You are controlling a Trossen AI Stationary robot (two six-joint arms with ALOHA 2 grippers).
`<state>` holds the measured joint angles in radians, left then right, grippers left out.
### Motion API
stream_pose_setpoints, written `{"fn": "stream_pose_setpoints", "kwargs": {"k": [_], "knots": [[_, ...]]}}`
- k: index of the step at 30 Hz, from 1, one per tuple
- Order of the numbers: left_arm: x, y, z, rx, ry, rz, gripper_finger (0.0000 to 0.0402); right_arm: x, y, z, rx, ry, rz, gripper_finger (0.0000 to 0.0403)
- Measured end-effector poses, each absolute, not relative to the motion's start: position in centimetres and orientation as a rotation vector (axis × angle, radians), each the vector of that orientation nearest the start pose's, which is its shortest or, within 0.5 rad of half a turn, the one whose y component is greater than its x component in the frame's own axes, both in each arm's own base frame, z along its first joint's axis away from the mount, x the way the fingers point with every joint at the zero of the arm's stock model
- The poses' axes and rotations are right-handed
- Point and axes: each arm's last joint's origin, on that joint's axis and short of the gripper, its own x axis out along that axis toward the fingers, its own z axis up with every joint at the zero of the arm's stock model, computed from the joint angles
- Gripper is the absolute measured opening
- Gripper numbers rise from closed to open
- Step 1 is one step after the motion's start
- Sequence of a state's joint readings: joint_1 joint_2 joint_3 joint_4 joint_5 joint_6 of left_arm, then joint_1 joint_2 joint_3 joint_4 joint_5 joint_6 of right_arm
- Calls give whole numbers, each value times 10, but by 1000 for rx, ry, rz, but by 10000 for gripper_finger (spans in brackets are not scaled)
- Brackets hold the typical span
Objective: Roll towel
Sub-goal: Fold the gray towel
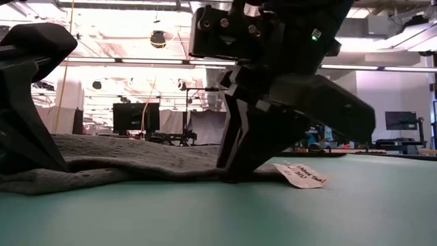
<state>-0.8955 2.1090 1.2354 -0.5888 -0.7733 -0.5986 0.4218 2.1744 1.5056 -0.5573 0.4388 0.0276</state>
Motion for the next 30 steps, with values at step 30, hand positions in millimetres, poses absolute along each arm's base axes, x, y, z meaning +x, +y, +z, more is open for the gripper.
{"fn": "stream_pose_setpoints", "kwargs": {"k": [30], "knots": [[245, -275, 93, 528, 938, 186, 0, 462, 110, 197, -762, 899, -140, 14]]}}
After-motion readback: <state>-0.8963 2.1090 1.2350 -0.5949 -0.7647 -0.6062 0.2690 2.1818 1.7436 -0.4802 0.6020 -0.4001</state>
